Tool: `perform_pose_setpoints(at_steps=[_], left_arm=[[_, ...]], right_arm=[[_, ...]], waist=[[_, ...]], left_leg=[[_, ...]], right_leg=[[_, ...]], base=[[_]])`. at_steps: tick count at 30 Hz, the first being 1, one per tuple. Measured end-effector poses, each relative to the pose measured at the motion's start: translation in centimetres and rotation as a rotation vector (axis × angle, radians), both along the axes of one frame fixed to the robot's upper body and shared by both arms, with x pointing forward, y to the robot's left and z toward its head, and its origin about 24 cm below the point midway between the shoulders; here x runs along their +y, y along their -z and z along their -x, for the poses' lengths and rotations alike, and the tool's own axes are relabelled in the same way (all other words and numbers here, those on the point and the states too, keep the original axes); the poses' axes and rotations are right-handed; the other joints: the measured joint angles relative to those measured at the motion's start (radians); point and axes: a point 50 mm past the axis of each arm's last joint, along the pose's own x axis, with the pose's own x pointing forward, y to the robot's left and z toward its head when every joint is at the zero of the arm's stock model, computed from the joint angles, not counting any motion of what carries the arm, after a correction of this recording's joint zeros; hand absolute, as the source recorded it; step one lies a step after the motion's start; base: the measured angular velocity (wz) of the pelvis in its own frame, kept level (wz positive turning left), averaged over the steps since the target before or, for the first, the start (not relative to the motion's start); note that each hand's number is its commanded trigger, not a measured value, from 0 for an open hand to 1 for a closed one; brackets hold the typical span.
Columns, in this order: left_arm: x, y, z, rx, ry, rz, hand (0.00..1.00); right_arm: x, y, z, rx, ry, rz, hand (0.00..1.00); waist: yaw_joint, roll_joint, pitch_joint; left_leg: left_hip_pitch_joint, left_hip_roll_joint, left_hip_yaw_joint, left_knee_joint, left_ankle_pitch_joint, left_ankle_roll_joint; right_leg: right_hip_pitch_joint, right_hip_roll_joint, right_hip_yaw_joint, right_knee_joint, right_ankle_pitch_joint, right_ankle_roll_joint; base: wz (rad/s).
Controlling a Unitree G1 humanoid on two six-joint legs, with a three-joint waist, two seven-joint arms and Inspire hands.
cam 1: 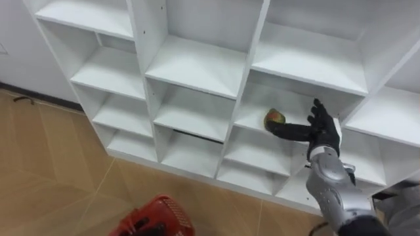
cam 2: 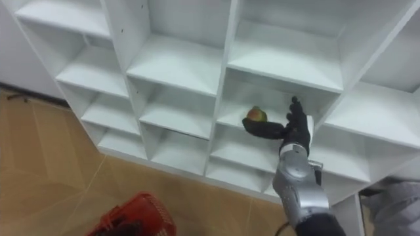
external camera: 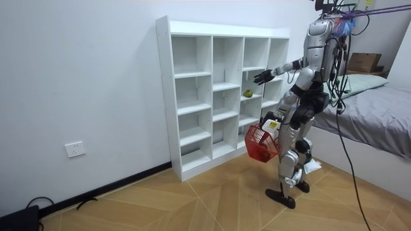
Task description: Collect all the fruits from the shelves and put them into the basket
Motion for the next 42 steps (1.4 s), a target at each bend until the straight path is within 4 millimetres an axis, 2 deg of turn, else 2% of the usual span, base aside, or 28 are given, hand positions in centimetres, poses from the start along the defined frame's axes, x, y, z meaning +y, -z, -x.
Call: perform_pose_setpoints(at_steps=[2,7,8,12,16,20,24,27,42], left_arm=[[0.1,-0.2,-0.8,-0.011,0.017,-0.020,1.00],[0.2,-0.3,-1.5,-0.022,0.016,-0.028,1.00],[0.2,-0.4,-1.9,-0.030,0.019,-0.029,1.00],[0.4,-0.6,-2.7,-0.045,0.024,-0.033,1.00],[0.7,-0.7,-3.1,-0.077,0.021,-0.035,1.00],[0.6,-1.0,-3.9,-0.092,0.014,-0.024,1.00],[0.2,-1.4,-4.7,-0.109,0.034,-0.029,1.00],[0.3,-1.4,-5.0,-0.115,0.016,-0.029,1.00],[-0.2,-1.6,-5.3,-0.131,0.028,-0.023,1.00]], right_arm=[[-0.5,-0.4,-0.9,0.017,0.042,0.042,0.00],[-1.2,-0.4,-1.4,0.057,0.080,0.135,0.00],[-1.4,-0.4,-1.4,0.058,0.093,0.152,0.00],[-2.4,-0.8,-1.7,0.073,0.130,0.214,0.00],[-3.4,-2.1,-2.6,0.043,0.167,0.234,0.00],[-3.8,-3.8,-3.7,-0.006,0.202,0.258,0.00],[-4.1,-3.5,-3.5,0.008,0.208,0.277,0.00],[-4.1,-3.5,-3.5,0.005,0.210,0.278,0.00],[-4.3,-3.5,-3.4,0.002,0.215,0.285,0.00]], waist=[[0.014,-0.013,0.0044],[0.021,-0.017,0.0079],[0.033,-0.017,0.0093],[0.042,-0.028,0.0237],[0.049,-0.043,0.0377],[0.055,-0.047,0.0397],[0.076,-0.048,0.0450],[0.076,-0.050,0.0550],[0.085,-0.049,0.0568]], left_leg=[[-0.041,0.002,-0.010,0.016,0.000,0.000],[-0.104,0.002,-0.026,0.032,0.000,0.000],[-0.120,0.003,-0.027,0.035,0.000,0.000],[-0.164,0.003,-0.033,0.040,0.003,-0.001],[-0.196,0.005,-0.033,0.037,0.004,-0.001],[-0.242,0.006,-0.030,0.045,0.005,-0.001],[-0.248,0.005,-0.023,0.045,0.005,-0.001],[-0.254,0.005,-0.022,0.045,0.005,-0.001],[-0.271,0.005,-0.022,0.047,0.006,0.000]], right_leg=[[-0.029,0.001,-0.012,0.000,0.005,-0.003],[-0.075,0.001,-0.033,-0.001,0.009,-0.005],[-0.093,0.001,-0.033,0.000,0.012,-0.007],[-0.133,0.001,-0.037,0.005,0.014,-0.008],[-0.171,0.001,-0.039,0.013,0.014,-0.008],[-0.216,0.001,-0.038,0.014,0.015,-0.009],[-0.226,0.000,-0.025,0.014,0.015,-0.009],[-0.233,0.000,-0.021,0.015,0.015,-0.009],[-0.256,-0.002,-0.017,0.032,0.015,-0.009]], base=[[0.15],[0.12],[-0.03],[0.01],[0.00],[0.00],[-0.06],[0.00],[0.00]])
